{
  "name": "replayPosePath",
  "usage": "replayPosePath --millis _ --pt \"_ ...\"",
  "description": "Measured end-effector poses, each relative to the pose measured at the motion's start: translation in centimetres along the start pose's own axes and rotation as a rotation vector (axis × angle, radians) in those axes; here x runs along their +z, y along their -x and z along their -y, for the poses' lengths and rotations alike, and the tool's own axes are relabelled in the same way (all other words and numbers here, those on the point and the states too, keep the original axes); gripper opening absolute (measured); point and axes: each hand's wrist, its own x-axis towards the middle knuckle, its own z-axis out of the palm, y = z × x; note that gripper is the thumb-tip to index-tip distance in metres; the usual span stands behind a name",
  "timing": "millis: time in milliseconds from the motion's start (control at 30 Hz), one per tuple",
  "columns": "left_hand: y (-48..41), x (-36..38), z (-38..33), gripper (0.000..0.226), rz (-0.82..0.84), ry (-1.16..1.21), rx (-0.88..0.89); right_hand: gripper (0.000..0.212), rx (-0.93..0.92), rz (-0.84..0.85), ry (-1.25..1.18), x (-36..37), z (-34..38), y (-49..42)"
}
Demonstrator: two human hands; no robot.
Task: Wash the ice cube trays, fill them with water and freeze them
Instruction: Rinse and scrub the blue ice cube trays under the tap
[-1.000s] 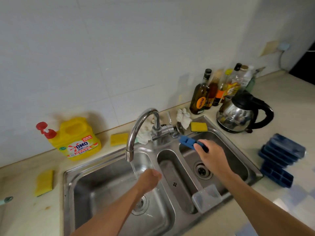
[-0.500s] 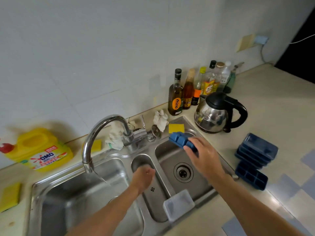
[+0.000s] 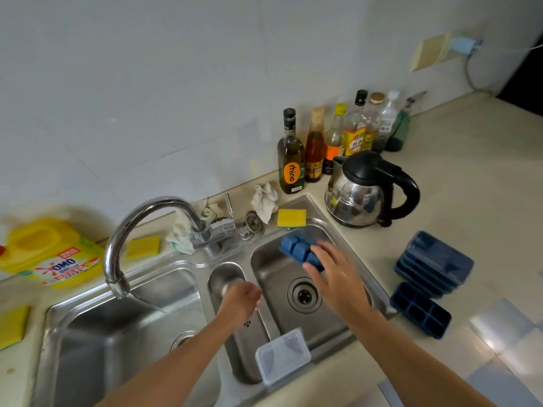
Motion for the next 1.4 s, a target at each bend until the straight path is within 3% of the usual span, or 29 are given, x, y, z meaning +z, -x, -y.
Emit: replayPosePath --millis 67,133,200,300,367,433,467,567,600,633,700,833,900,1000,1033,1200,1300,1400 --pt "-0.3 0.1 -0.1 0.024 0.017 -0.060 0.064 0.051 0.080 0.415 0.127 0.9 -1.5 2.3" --pt "-0.6 0.1 -0.2 0.025 0.036 -0.152 0.128 0.048 0.132 0.629 0.188 1.5 -2.6 4.5" --pt "-1.2 0.1 -0.1 0.026 0.051 -0.204 0.164 0.049 0.148 0.532 0.165 1.3 -2.3 4.7" --pt "-2.0 0.1 0.2 0.023 0.067 -0.232 0.157 0.050 0.002 0.040 0.051 0.7 -0.5 2.3" --pt "-2.8 0.1 0.3 0.029 0.068 -0.255 0.182 0.048 -0.064 -0.165 0.012 0.4 0.5 0.5" --pt "-3.4 0.1 0.3 0.027 0.042 -0.270 0.197 0.049 -0.044 -0.125 0.017 0.3 0.8 0.0" --pt "-3.6 0.1 0.3 0.024 0.037 -0.290 0.212 0.049 -0.005 -0.010 0.054 0.6 0.5 0.6" --pt "-3.9 0.1 0.6 0.023 0.079 -0.270 0.252 0.047 0.204 0.580 0.164 1.7 -0.5 4.0" --pt "-3.9 -0.1 0.6 0.022 0.086 -0.255 0.253 0.046 0.241 0.678 0.167 2.0 -0.8 5.1" --pt "-3.9 -0.3 0.5 0.022 0.084 -0.246 0.254 0.046 0.262 0.675 0.142 2.0 -0.9 5.6" --pt "-4.1 -0.5 0.6 0.019 0.051 -0.242 0.252 0.048 0.220 0.494 0.092 1.9 -0.5 5.0" --pt "-4.0 -0.2 1.1 0.019 0.010 -0.345 0.238 0.048 -0.095 0.029 0.042 0.6 1.0 1.7" --pt "-3.7 0.3 0.9 0.018 -0.026 -0.323 0.208 0.047 -0.114 0.102 0.057 0.5 0.8 1.1" --pt "-2.6 1.5 0.6 0.015 -0.059 -0.185 0.164 0.045 0.149 0.539 0.096 0.9 -1.0 3.3" --pt "-2.0 2.1 0.5 0.013 -0.059 -0.144 0.158 0.045 0.196 0.604 0.080 0.7 -1.7 4.4" --pt "1.6 6.4 -1.6 0.022 -0.066 -0.022 0.121 0.042 0.286 0.381 -0.174 -2.9 -3.6 5.6" --pt "3.7 9.1 -4.6 0.034 -0.128 0.095 0.189 0.042 0.554 0.352 -0.504 -6.5 -4.5 4.1" --pt "5.6 11.4 -7.9 0.023 -0.194 0.204 0.202 0.040 0.830 0.400 -0.859 -9.9 -6.5 4.1"
